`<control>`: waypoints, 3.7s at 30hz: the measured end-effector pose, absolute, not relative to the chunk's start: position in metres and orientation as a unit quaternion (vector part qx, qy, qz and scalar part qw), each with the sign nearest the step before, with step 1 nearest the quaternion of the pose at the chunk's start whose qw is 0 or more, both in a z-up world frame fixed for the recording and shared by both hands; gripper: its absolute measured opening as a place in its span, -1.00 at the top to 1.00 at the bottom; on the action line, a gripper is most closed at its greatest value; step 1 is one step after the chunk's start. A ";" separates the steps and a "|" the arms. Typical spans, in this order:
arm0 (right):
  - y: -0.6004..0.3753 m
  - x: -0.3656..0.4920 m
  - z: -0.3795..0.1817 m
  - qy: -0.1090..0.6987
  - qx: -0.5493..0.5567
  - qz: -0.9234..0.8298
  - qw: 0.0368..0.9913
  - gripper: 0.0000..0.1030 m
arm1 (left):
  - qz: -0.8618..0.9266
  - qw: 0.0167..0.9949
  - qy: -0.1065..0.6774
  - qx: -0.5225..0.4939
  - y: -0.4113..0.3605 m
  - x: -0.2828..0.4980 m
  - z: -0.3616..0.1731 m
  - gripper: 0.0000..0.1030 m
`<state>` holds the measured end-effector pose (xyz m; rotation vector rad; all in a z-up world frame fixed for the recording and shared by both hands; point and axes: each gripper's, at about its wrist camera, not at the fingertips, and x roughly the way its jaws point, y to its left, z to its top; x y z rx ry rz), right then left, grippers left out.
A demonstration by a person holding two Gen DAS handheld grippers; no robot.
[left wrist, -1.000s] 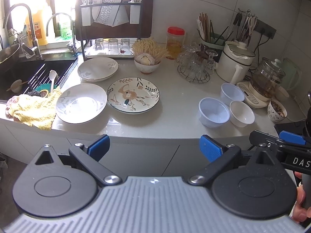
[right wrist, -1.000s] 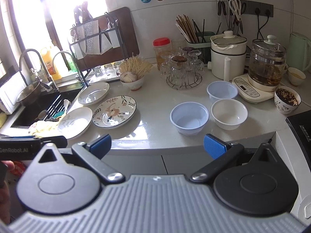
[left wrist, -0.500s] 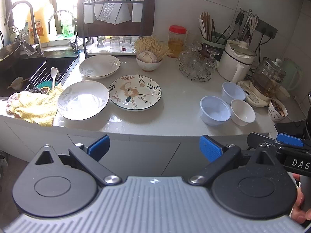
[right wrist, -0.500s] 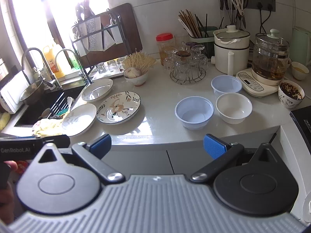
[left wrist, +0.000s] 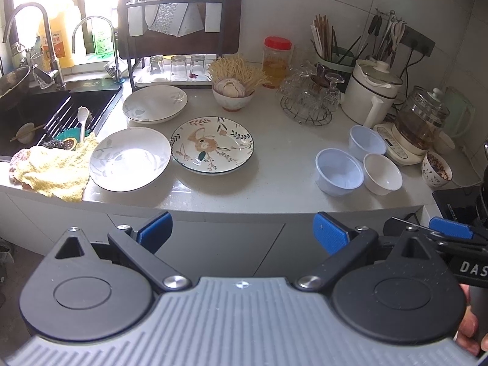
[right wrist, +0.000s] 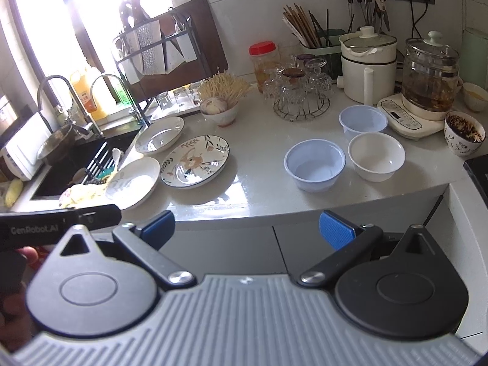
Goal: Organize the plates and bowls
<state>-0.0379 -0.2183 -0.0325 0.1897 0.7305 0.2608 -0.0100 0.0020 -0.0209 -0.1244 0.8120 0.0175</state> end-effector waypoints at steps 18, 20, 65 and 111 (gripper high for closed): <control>-0.189 -0.001 -0.035 0.352 0.093 0.091 0.927 -0.99 | -0.018 0.914 0.402 -0.060 0.044 0.047 -0.033 -0.95; -0.181 0.005 -0.033 0.350 0.095 0.089 0.928 -0.97 | -0.022 0.912 0.405 -0.059 0.052 0.055 -0.032 -0.95; 0.068 0.179 -0.092 0.424 0.128 0.090 0.892 -0.61 | -0.065 0.865 0.488 -0.097 0.359 0.250 -0.108 -0.93; 0.077 0.202 -0.187 0.534 0.194 0.022 0.823 0.74 | -0.193 0.805 0.553 -0.094 0.380 0.319 -0.218 0.65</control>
